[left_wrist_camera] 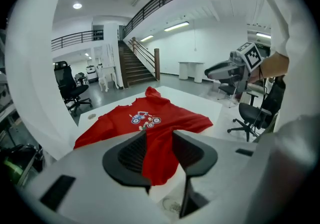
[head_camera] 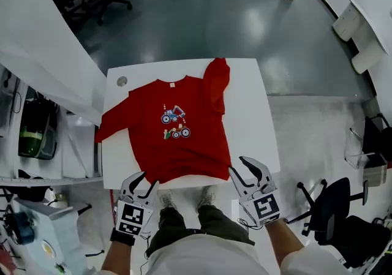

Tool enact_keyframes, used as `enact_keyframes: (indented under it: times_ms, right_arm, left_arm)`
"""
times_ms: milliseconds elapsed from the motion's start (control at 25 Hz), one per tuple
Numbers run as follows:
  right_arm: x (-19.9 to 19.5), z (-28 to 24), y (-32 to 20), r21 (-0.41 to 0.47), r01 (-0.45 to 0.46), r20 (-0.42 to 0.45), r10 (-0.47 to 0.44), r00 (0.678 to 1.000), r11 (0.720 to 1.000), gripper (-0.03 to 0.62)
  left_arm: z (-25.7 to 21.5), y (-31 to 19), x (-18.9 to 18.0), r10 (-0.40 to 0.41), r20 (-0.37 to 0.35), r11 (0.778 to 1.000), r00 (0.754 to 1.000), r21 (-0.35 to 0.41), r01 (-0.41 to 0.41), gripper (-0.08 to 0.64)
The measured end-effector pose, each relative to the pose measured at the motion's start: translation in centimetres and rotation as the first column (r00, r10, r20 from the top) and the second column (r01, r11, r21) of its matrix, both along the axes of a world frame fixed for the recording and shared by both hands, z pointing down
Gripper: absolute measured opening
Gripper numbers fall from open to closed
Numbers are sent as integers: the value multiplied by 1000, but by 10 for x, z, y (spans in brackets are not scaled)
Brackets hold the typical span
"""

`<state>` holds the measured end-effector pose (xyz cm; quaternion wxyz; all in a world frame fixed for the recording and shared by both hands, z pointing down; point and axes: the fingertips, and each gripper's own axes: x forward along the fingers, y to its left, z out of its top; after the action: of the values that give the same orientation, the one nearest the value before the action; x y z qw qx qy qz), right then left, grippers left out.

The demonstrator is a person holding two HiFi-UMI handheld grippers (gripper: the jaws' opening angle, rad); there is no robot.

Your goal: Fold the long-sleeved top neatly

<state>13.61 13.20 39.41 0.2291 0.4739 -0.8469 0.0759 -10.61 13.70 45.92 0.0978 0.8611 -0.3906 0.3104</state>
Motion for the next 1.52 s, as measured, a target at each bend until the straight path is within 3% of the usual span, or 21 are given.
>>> enact_keyframes:
  times_ms: [200, 520, 680, 1160, 1520]
  right_arm:
    - [-8, 32, 5, -55, 48, -6, -49, 999, 997, 170]
    - [-13, 64, 12, -115, 107, -21, -110, 994, 988, 239]
    - [-11, 84, 12, -90, 172, -67, -179, 982, 981, 240]
    - [-7, 156, 31, -254, 223, -170, -271, 947, 941, 239]
    - [-5, 191, 38, -317, 225, -204, -298, 933, 921, 185]
  left_arm:
    - [40, 8, 0, 31, 57, 997, 998, -71, -27, 180]
    - [64, 12, -2, 63, 95, 992, 994, -118, -52, 224]
    - [82, 15, -4, 93, 133, 985, 987, -156, -72, 247]
    - [128, 26, -7, 175, 220, 960, 960, -253, -118, 253]
    - [149, 34, -7, 229, 255, 942, 940, -301, -148, 249]
